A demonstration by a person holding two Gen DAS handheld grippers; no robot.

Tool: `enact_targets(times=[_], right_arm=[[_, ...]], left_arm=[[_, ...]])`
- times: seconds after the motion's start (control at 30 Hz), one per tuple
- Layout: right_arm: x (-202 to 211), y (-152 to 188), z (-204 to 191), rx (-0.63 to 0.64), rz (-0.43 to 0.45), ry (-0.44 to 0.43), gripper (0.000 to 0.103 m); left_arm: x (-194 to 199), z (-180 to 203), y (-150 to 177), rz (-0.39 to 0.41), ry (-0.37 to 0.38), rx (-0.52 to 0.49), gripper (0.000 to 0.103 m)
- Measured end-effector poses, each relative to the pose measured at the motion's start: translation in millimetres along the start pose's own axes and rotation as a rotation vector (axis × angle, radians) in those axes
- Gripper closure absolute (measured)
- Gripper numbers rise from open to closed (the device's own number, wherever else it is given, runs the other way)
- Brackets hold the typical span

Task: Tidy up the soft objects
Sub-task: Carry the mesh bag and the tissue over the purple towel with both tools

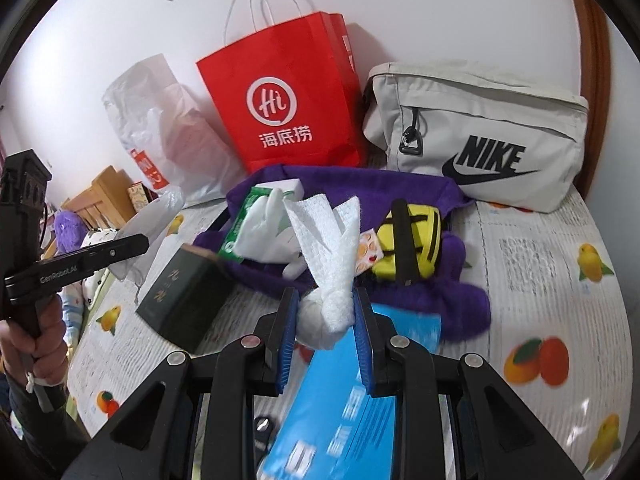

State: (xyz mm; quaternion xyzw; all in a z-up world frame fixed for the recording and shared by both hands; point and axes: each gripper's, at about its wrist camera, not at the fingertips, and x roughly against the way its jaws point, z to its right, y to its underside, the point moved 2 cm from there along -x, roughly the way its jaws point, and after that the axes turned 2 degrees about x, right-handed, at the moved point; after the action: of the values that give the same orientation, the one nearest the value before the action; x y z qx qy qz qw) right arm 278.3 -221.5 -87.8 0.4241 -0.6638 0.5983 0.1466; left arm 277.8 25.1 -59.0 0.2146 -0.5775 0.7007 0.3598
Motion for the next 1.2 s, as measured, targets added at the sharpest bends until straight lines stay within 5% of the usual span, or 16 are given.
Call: enact_targets(times=[0.57,0.83,1.2], right_arm=[[-94,-57,36,0.015,-0.122,0.022,0.076],[-130,-51,49,0.001,-0.216,0.023,0.076],[-136,-49,51,0.006,-0.234,-0.013,0.074]], left_arm=[[-83,10,-44,-0.088,0.042,0.037,0.095],[-118,22,-54,-0.146,0.047,0.03,0.095],[-158,42,-66,-0.2,0.032,-0.002,0.095]])
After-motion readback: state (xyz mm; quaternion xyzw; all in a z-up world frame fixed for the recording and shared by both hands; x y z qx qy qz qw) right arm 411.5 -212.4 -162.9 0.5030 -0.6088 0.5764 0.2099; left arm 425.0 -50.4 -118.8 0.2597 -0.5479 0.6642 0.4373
